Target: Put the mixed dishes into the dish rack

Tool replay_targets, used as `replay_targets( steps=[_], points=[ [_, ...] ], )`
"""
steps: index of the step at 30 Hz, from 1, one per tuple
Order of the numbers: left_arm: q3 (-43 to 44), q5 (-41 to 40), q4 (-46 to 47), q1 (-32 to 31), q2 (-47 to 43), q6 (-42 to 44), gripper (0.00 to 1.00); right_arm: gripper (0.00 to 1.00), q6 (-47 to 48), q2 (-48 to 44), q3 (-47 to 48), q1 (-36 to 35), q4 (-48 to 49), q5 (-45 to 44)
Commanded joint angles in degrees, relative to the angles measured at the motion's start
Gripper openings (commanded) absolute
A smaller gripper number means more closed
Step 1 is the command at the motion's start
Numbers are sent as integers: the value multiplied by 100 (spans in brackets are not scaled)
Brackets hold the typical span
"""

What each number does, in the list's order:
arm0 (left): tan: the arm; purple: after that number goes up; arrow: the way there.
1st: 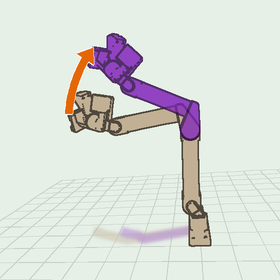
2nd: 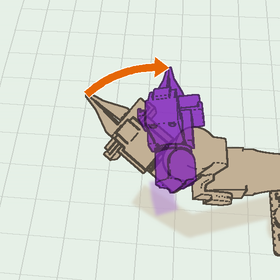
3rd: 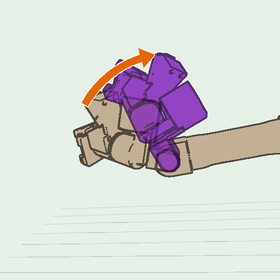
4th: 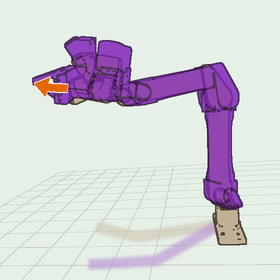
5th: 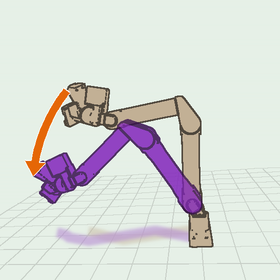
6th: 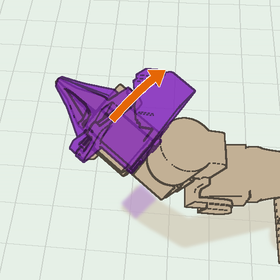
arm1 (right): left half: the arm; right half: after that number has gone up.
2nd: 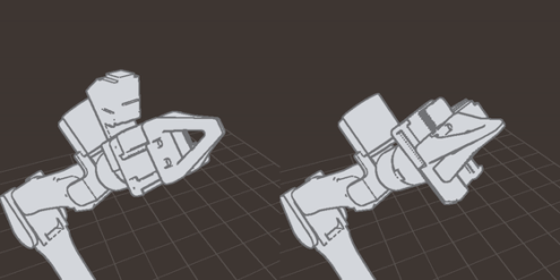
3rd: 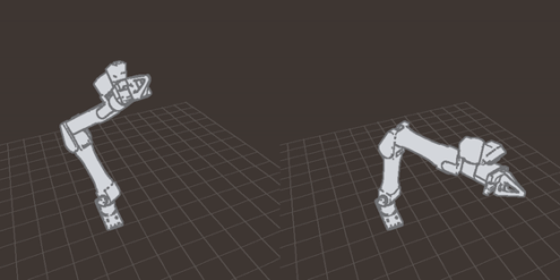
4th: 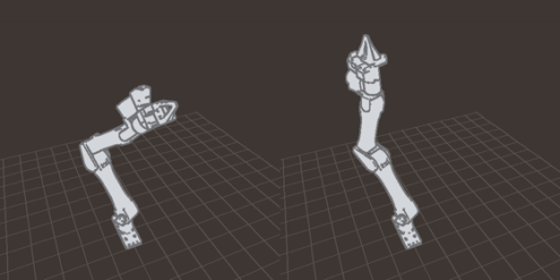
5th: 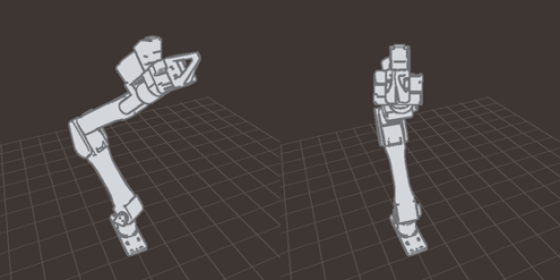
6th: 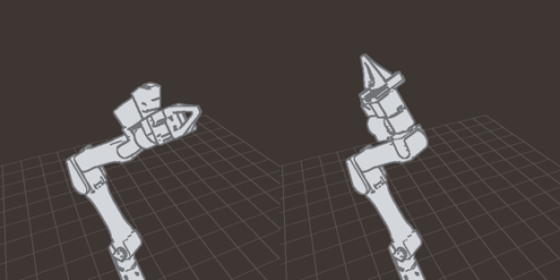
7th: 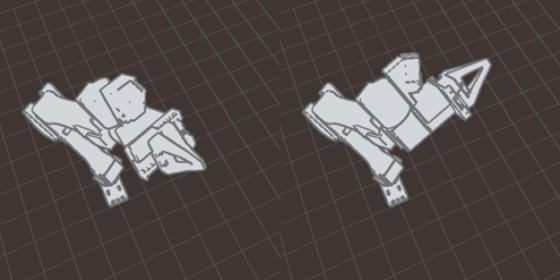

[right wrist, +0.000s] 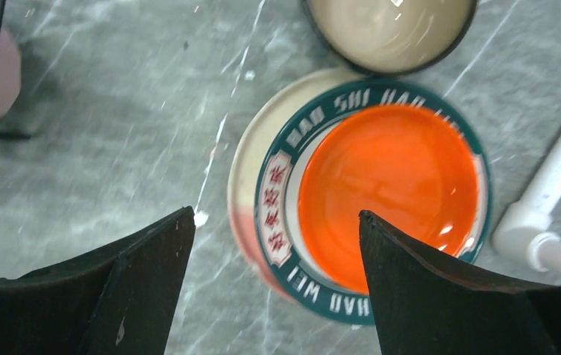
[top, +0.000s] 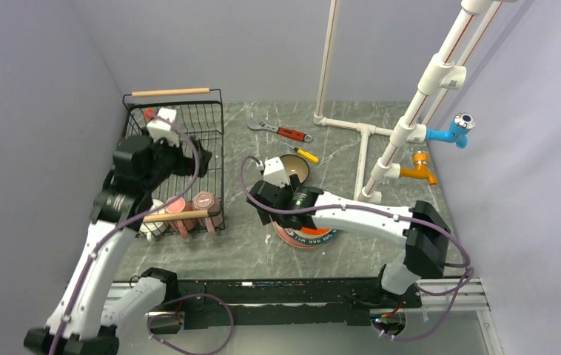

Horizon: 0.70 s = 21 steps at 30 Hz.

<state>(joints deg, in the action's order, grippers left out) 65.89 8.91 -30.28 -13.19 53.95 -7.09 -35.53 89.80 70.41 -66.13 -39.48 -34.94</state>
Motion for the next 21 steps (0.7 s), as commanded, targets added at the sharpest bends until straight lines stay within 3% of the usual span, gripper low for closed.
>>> replay_targets(
  steps=[1, 5, 11, 21],
  points=[
    [-1128, -709, 1412, -43, -1038, 209, 99, 81, 684, 376, 694, 457, -207, -490],
    [-1317, -873, 1576, -76, -1345, 124, 99, 79, 1173, 943, 1062, 915, 156, -338],
    [-1192, -624, 1453, -83, -1020, 35, 100, 80, 1675, 1884, 1740, 1477, 566, -308],
    [-1246, -637, 1502, -143, -837, 64, 100, 65, 2627, 2681, 1873, 1706, 1578, 177]
  ],
)
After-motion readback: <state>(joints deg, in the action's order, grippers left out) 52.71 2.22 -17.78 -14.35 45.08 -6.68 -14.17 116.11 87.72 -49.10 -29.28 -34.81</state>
